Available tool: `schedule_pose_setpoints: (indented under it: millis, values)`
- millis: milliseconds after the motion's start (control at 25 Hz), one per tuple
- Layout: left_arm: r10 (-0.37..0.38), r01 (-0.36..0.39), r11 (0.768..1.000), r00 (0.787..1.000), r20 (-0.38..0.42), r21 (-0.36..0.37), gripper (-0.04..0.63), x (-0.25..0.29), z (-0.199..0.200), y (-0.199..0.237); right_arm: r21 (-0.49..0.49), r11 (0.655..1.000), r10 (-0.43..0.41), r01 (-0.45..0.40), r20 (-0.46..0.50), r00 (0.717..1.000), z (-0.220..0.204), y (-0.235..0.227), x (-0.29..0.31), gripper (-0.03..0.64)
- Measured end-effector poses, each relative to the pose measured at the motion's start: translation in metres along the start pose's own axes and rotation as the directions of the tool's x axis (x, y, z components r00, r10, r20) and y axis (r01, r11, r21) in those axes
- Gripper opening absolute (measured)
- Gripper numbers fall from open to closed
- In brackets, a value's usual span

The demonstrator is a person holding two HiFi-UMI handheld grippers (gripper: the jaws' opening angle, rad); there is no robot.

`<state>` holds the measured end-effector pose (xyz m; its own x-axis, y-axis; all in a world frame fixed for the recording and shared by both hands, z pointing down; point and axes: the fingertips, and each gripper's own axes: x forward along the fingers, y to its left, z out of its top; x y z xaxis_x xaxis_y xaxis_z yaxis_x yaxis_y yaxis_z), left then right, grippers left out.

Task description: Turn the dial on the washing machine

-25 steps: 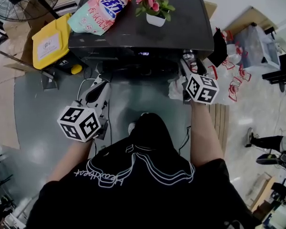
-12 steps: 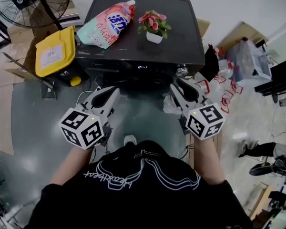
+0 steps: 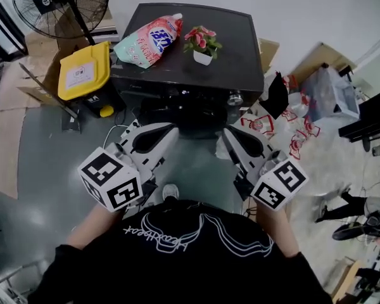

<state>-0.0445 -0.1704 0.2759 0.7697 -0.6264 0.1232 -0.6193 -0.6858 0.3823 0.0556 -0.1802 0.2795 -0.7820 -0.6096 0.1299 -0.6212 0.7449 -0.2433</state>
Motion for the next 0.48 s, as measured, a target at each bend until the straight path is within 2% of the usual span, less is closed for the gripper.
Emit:
schedule_pose_setpoints:
  millis: [160, 360, 480]
  values:
    - [-0.039, 0.039, 0.999, 0.997, 0.060, 0.002, 0.005, -0.010, 0.016, -0.031, -0.007, 1.000, 0.018, -0.017, 0.058, 0.998, 0.015, 0.015, -0.022, 0.003]
    - [-0.036, 0.037, 0.999, 0.997, 0.067, -0.022, 0.005, -0.014, 0.023, -0.055, -0.015, 1.000, 0.026, -0.024, 0.092, 0.995, 0.026, 0.028, -0.047, 0.003]
    - [-0.046, 0.047, 0.999, 0.997, 0.069, -0.006, 0.005, -0.016, 0.025, -0.070, -0.046, 0.999, 0.020, -0.015, 0.097, 0.995, 0.031, 0.035, -0.057, 0.003]
